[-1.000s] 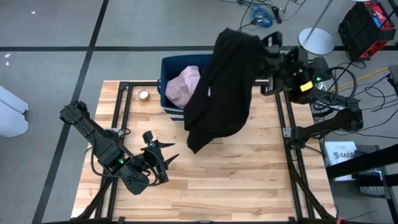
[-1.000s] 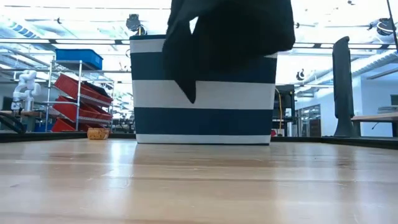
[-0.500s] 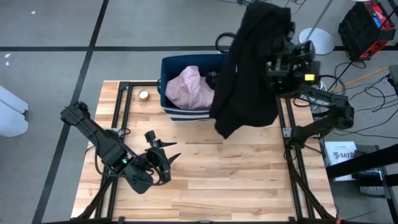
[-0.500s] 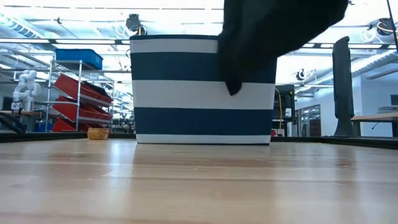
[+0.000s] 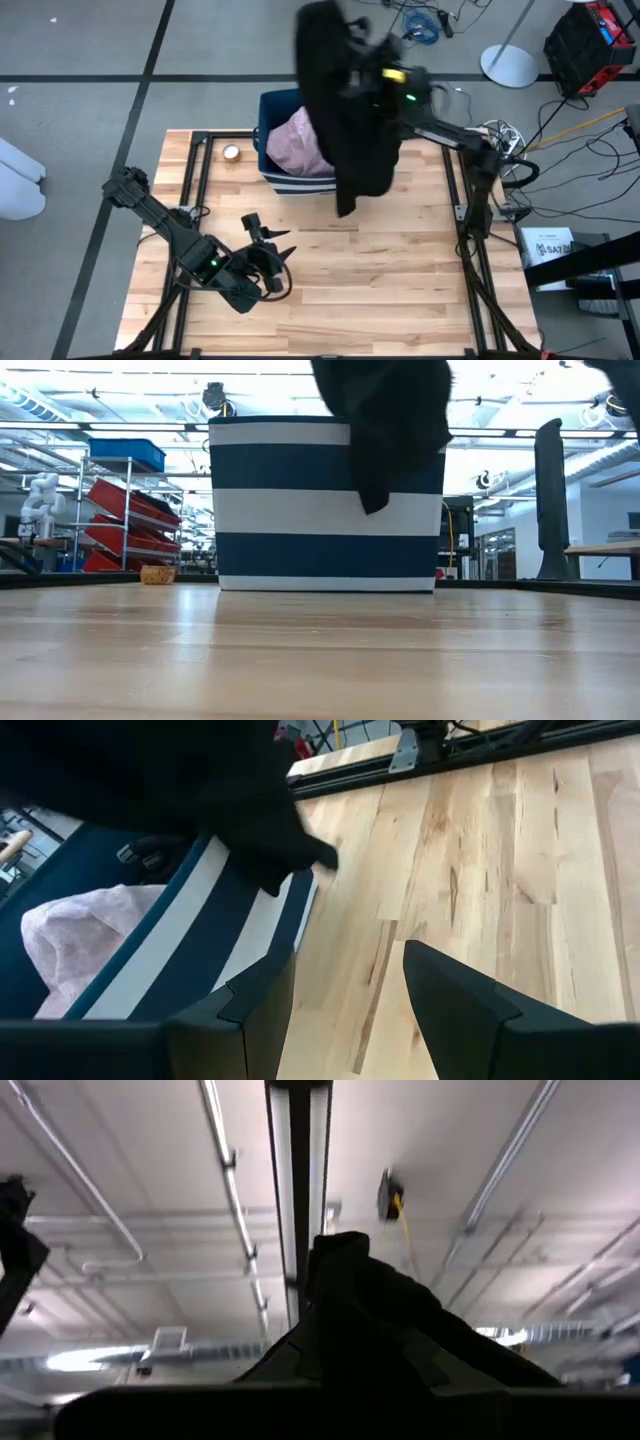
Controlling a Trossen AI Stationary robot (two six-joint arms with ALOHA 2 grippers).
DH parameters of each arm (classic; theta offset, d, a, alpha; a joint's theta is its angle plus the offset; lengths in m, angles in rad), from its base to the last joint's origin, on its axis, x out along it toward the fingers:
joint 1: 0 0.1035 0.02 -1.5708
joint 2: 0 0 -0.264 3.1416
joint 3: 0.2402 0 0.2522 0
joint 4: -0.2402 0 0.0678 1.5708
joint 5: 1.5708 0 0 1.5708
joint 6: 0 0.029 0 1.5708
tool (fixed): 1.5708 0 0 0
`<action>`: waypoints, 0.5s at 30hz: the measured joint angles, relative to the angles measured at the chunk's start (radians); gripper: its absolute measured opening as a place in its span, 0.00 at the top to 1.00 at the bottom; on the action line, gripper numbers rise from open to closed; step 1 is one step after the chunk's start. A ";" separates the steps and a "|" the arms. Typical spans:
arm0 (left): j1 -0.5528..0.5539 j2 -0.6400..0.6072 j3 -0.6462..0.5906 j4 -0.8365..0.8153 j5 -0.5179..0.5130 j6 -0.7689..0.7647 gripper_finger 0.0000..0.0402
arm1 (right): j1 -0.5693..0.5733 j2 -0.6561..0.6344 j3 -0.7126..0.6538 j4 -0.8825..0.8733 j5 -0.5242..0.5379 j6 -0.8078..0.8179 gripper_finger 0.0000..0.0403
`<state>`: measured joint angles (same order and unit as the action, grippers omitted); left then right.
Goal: Sort clothes
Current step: Put the black sweatshirt into the blue laundry bin
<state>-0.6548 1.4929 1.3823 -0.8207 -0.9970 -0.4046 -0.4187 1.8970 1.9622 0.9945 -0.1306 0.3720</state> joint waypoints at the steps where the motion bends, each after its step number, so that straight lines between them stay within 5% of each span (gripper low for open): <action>1: 0.000 0.000 0.000 0.000 0.000 0.000 0.50 | -0.001 0.043 0.061 -0.052 -0.019 0.013 0.91; 7: 0.000 0.000 0.000 -0.030 0.001 -0.008 0.50 | -0.015 0.200 0.339 -0.357 -0.130 0.023 0.91; 15: 0.000 0.000 0.000 -0.034 0.026 -0.010 0.50 | -0.069 0.184 0.383 -0.673 -0.223 -0.044 0.91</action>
<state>-0.6548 1.4926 1.3823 -0.8547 -0.9707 -0.4144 -0.4876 2.0812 2.3447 0.3214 -0.3531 0.3282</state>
